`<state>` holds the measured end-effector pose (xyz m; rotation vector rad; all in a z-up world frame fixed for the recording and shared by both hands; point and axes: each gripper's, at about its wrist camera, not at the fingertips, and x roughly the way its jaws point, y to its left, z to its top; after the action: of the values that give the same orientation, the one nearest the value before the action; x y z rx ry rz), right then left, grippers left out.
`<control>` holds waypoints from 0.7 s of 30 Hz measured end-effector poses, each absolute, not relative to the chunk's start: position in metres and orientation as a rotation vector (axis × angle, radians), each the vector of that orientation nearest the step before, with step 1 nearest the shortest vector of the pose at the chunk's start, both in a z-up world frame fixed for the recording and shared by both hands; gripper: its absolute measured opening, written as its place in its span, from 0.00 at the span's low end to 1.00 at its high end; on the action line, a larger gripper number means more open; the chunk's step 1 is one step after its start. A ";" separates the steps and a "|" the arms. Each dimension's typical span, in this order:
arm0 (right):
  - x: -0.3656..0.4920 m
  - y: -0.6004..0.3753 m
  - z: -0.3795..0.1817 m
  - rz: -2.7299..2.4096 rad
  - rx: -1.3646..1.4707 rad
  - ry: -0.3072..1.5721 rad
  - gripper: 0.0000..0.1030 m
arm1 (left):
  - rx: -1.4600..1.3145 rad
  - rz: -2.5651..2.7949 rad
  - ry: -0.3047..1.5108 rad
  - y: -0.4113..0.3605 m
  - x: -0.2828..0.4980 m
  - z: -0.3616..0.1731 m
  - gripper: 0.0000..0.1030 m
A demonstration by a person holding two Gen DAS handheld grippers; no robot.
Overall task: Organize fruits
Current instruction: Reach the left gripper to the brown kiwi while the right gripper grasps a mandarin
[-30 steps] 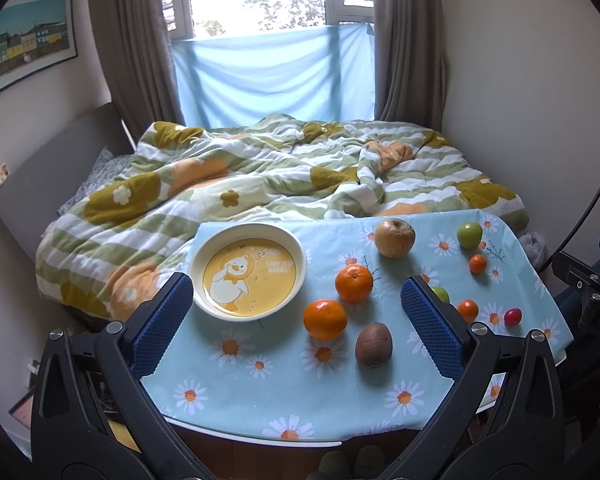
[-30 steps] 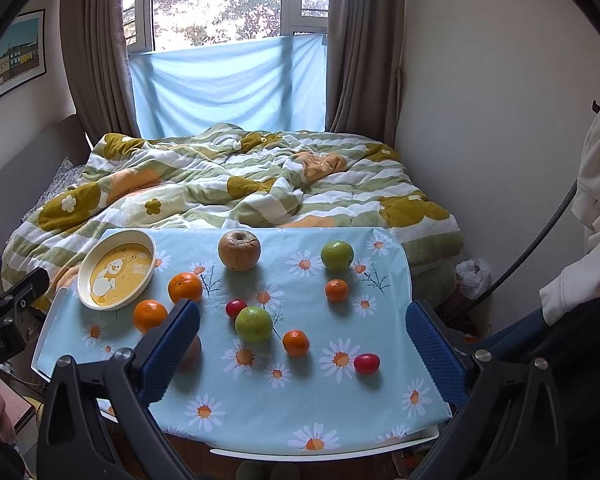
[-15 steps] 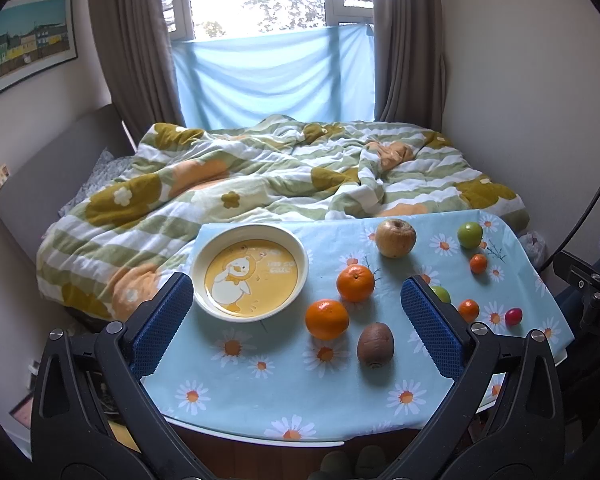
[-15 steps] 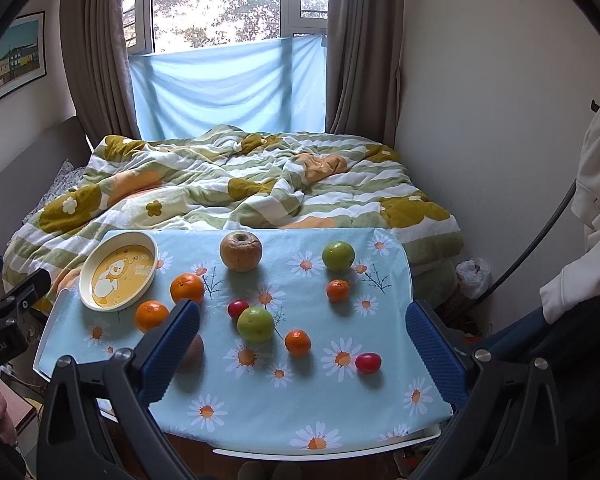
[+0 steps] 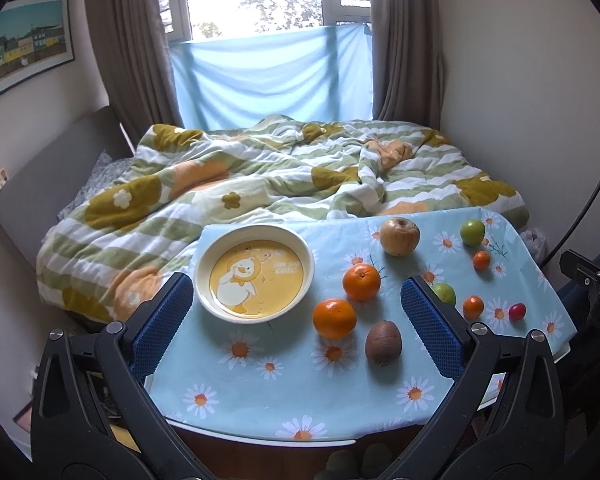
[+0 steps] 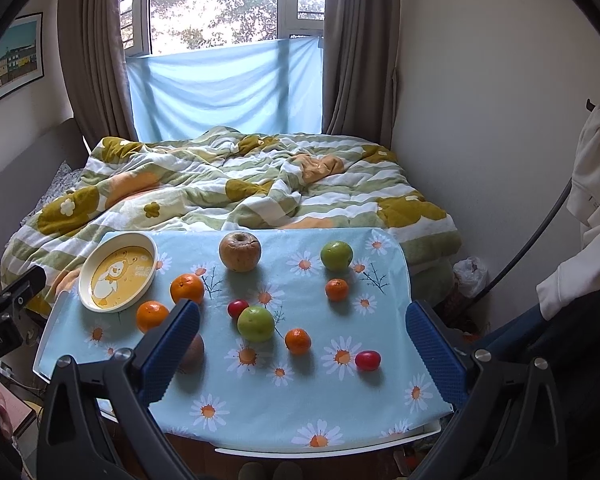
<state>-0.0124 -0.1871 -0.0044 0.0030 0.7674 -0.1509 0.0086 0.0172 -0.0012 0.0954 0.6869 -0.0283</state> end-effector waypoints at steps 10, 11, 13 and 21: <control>-0.019 -0.214 -0.036 -0.180 0.056 0.815 1.00 | 0.106 -0.088 0.789 0.007 0.020 -0.049 1.00; -0.017 -0.218 -0.043 -0.172 0.059 0.829 1.00 | 0.100 -0.094 0.803 0.004 0.021 -0.056 1.00; -0.016 -0.225 -0.057 -0.156 0.059 0.849 1.00 | 0.071 -0.121 0.831 -0.001 0.021 -0.071 1.00; -0.005 -0.248 -0.113 -0.039 0.001 0.886 1.00 | 0.066 -0.136 0.894 -0.041 0.026 -0.131 1.00</control>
<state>-0.0047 -0.2477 -0.1125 0.0014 0.8859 -0.0390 0.0262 -0.0413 -0.1310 0.0663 0.8940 -0.1363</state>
